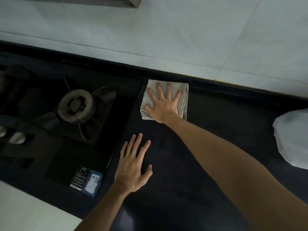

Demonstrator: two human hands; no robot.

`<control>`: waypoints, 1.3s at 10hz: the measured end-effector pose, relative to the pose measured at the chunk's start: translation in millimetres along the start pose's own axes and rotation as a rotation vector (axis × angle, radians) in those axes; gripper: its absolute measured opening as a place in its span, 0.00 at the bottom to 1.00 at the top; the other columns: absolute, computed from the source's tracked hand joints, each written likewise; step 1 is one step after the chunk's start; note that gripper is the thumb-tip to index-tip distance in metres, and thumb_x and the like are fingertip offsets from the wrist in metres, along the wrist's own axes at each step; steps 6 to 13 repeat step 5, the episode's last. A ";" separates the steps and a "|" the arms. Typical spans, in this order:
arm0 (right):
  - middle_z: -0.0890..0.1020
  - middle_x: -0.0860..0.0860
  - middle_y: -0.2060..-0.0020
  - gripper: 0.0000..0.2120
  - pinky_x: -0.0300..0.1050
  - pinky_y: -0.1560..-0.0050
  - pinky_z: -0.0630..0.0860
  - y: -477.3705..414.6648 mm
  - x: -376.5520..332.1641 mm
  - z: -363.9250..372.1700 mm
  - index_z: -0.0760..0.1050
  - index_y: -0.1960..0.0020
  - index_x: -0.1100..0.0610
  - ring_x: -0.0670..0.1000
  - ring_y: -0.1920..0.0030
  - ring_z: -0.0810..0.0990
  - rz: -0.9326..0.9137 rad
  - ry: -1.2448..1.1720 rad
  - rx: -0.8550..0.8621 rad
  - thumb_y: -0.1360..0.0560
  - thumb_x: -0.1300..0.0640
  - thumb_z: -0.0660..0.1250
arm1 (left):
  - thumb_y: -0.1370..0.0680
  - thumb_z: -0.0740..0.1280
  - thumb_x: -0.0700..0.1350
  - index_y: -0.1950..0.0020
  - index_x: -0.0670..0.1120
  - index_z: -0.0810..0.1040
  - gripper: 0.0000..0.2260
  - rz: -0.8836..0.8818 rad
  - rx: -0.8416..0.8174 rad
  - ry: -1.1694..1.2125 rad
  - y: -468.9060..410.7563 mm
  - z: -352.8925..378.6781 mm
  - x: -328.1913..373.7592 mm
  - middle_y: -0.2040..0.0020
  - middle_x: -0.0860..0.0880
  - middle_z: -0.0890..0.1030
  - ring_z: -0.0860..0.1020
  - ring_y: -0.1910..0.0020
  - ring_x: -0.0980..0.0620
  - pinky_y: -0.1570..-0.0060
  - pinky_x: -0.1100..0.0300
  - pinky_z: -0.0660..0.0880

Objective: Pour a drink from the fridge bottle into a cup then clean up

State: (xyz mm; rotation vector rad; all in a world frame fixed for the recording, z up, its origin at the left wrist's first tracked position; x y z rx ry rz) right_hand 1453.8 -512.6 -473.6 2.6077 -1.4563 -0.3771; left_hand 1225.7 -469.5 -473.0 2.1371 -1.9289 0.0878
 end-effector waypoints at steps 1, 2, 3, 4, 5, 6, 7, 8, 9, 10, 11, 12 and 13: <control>0.39 0.51 0.20 0.35 0.78 0.32 0.36 1.3 -1.1 -1.2 0.39 0.20 0.42 0.66 0.23 0.32 -0.004 0.010 -0.009 0.23 0.32 0.42 | 0.27 0.62 0.58 0.20 0.53 0.58 0.36 0.006 -0.004 0.005 0.2 -1.2 0.5 0.18 0.49 0.48 0.44 0.19 0.49 0.21 0.47 0.47; 0.39 0.52 0.20 0.34 0.76 0.30 0.36 9.1 -0.9 -2.1 0.38 0.20 0.43 0.65 0.23 0.33 -0.026 0.012 -0.024 0.22 0.32 0.43 | 0.27 0.61 0.59 0.20 0.53 0.57 0.36 0.003 -0.020 0.010 0.4 -2.2 -0.2 0.18 0.49 0.47 0.43 0.19 0.50 0.21 0.47 0.45; 0.42 0.52 0.20 0.33 0.72 0.26 0.41 29.1 3.6 -9.8 0.42 0.20 0.45 0.62 0.22 0.37 -0.070 0.001 -0.055 0.21 0.35 0.46 | 0.27 0.59 0.59 0.20 0.54 0.56 0.35 0.001 -0.021 0.004 1.6 -5.4 1.4 0.18 0.50 0.47 0.42 0.19 0.50 0.21 0.48 0.44; 0.50 0.55 0.21 0.33 0.70 0.26 0.49 62.3 18.5 -19.2 0.50 0.21 0.48 0.60 0.21 0.45 -0.072 0.045 -0.058 0.21 0.38 0.54 | 0.27 0.57 0.60 0.20 0.54 0.56 0.35 0.000 -0.003 -0.015 1.0 -5.3 3.5 0.18 0.49 0.48 0.44 0.19 0.49 0.21 0.46 0.47; 0.57 0.56 0.24 0.33 0.69 0.29 0.58 104.7 32.5 -19.4 0.57 0.23 0.53 0.60 0.24 0.55 -0.013 0.016 -0.104 0.23 0.41 0.61 | 0.26 0.52 0.63 0.19 0.54 0.53 0.36 -0.024 -0.023 -0.090 9.3 -5.2 2.3 0.18 0.47 0.47 0.45 0.19 0.47 0.21 0.46 0.47; 0.57 0.56 0.24 0.33 0.69 0.29 0.58 104.7 32.5 -19.4 0.57 0.23 0.53 0.60 0.24 0.55 -0.013 0.016 -0.104 0.23 0.41 0.61 | 0.26 0.52 0.63 0.19 0.54 0.53 0.36 -0.024 -0.023 -0.090 9.3 -5.2 2.3 0.18 0.47 0.47 0.45 0.19 0.47 0.21 0.46 0.47; 0.57 0.56 0.24 0.33 0.69 0.29 0.58 104.7 32.5 -19.4 0.57 0.23 0.53 0.60 0.24 0.55 -0.013 0.016 -0.104 0.23 0.41 0.61 | 0.26 0.52 0.63 0.19 0.54 0.53 0.36 -0.024 -0.023 -0.090 9.3 -5.2 2.3 0.18 0.47 0.47 0.45 0.19 0.47 0.21 0.46 0.47; 0.57 0.56 0.24 0.33 0.69 0.29 0.58 104.7 32.5 -19.4 0.57 0.23 0.53 0.60 0.24 0.55 -0.013 0.016 -0.104 0.23 0.41 0.61 | 0.26 0.52 0.63 0.19 0.54 0.53 0.36 -0.024 -0.023 -0.090 9.3 -5.2 2.3 0.18 0.47 0.47 0.45 0.19 0.47 0.21 0.46 0.47; 0.57 0.56 0.24 0.33 0.69 0.29 0.58 104.7 32.5 -19.4 0.57 0.23 0.53 0.60 0.24 0.55 -0.013 0.016 -0.104 0.23 0.41 0.61 | 0.26 0.52 0.63 0.19 0.54 0.53 0.36 -0.024 -0.023 -0.090 9.3 -5.2 2.3 0.18 0.47 0.47 0.45 0.19 0.47 0.21 0.46 0.47; 0.57 0.56 0.24 0.33 0.69 0.29 0.58 104.7 32.5 -19.4 0.57 0.23 0.53 0.60 0.24 0.55 -0.013 0.016 -0.104 0.23 0.41 0.61 | 0.26 0.52 0.63 0.19 0.54 0.53 0.36 -0.024 -0.023 -0.090 9.3 -5.2 2.3 0.18 0.47 0.47 0.45 0.19 0.47 0.21 0.46 0.47; 0.57 0.56 0.24 0.33 0.69 0.29 0.58 104.7 32.5 -19.4 0.57 0.23 0.53 0.60 0.24 0.55 -0.013 0.016 -0.104 0.23 0.41 0.61 | 0.26 0.52 0.63 0.19 0.54 0.53 0.36 -0.024 -0.023 -0.090 9.3 -5.2 2.3 0.18 0.47 0.47 0.45 0.19 0.47 0.21 0.46 0.47; 0.57 0.56 0.24 0.33 0.69 0.29 0.58 104.7 32.5 -19.4 0.57 0.23 0.53 0.60 0.24 0.55 -0.013 0.016 -0.104 0.23 0.41 0.61 | 0.26 0.52 0.63 0.19 0.54 0.53 0.36 -0.024 -0.023 -0.090 9.3 -5.2 2.3 0.18 0.47 0.47 0.45 0.19 0.47 0.21 0.46 0.47; 0.57 0.56 0.24 0.33 0.69 0.29 0.58 104.7 32.5 -19.4 0.57 0.23 0.53 0.60 0.24 0.55 -0.013 0.016 -0.104 0.23 0.41 0.61 | 0.26 0.52 0.63 0.19 0.54 0.53 0.36 -0.024 -0.023 -0.090 9.3 -5.2 2.3 0.18 0.47 0.47 0.45 0.19 0.47 0.21 0.46 0.47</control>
Point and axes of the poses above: each hand's wrist, its own y-axis away from the middle knuckle, its own z-axis out of the palm, x = y × z, the point moved 7 cm from there along -y, towards the middle knuckle
